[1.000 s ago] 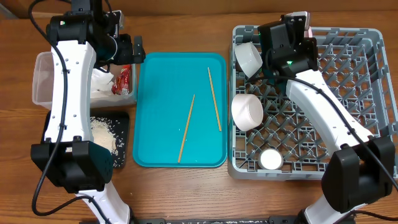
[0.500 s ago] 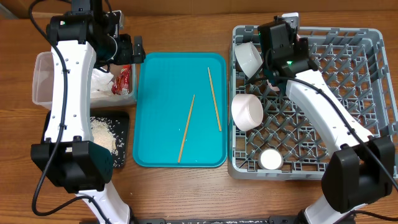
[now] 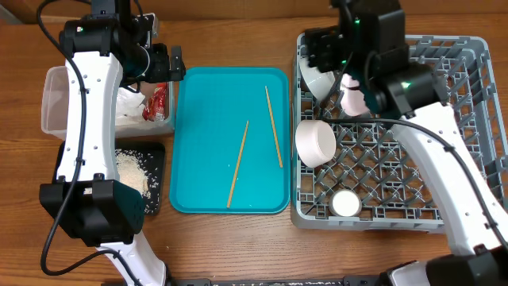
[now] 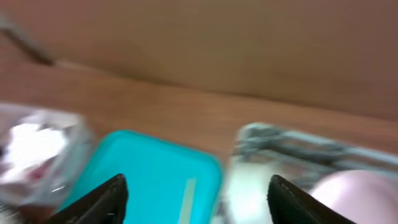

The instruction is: Sort waste into correct bins and load items into the dishwasher

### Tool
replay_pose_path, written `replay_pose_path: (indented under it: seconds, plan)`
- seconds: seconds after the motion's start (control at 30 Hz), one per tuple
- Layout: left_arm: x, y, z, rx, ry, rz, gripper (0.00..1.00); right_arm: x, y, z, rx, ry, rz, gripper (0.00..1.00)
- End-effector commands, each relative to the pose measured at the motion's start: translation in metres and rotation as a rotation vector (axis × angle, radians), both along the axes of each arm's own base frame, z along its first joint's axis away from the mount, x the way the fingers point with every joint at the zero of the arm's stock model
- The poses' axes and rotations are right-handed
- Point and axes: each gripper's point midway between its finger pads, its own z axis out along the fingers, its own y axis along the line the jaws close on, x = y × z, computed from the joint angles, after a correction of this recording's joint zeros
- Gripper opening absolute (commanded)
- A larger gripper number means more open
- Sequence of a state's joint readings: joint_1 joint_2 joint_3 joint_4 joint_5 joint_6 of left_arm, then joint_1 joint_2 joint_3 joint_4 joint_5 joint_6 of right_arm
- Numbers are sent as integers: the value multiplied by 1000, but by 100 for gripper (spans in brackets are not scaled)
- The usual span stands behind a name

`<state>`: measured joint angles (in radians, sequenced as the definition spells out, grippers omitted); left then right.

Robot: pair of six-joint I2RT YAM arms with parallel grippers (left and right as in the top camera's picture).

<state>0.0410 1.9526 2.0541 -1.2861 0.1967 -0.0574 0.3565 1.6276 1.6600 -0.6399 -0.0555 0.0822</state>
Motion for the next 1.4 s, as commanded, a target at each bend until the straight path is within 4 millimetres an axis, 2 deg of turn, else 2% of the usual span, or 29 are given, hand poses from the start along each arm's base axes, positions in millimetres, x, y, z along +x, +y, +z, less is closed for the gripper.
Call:
replay_pose_path:
  seconds: [0.0, 0.1, 0.17, 0.33, 0.4, 0.53, 0.73, 0.93, 1.0, 1.1, 1.17, 1.23, 1.37]
  plan:
    - [0, -3, 6, 2, -17, 2, 100, -9, 67, -82, 52, 238, 127, 70]
    - [0, -3, 6, 2, -17, 2, 100, -18, 95, -149, -37, 370, 114, 71]
    - [0, -3, 6, 2, -17, 2, 100, -21, 102, -179, -94, 410, 90, 70]
    - [0, -3, 6, 2, -17, 2, 100, -30, 106, -241, -211, 502, 38, 70]
    - [0, -3, 6, 2, -17, 3, 100, -32, 104, -255, -229, 529, 36, 70]
    - [0, -3, 6, 2, -17, 2, 100, -29, 98, -266, -247, 542, 18, 64]
    - [0, -3, 6, 2, -17, 2, 100, -21, 86, -288, -316, 532, -32, 60]
    - [0, -3, 6, 2, -17, 2, 100, -31, 88, -311, -321, 602, -7, 57]
    - [0, -3, 6, 2, -17, 2, 100, -36, 91, -313, -296, 634, 15, 55]
    - [0, -3, 6, 2, -17, 2, 100, -50, 101, -314, -243, 699, 71, 46]
    - [0, -3, 6, 2, -17, 2, 100, -56, 104, -315, -220, 731, 75, 36]
    - [0, -3, 6, 2, -17, 2, 100, -60, 103, -316, -217, 753, 64, 23]
    - [0, -3, 6, 2, -17, 2, 100, -57, 96, -317, -248, 739, 38, 12]
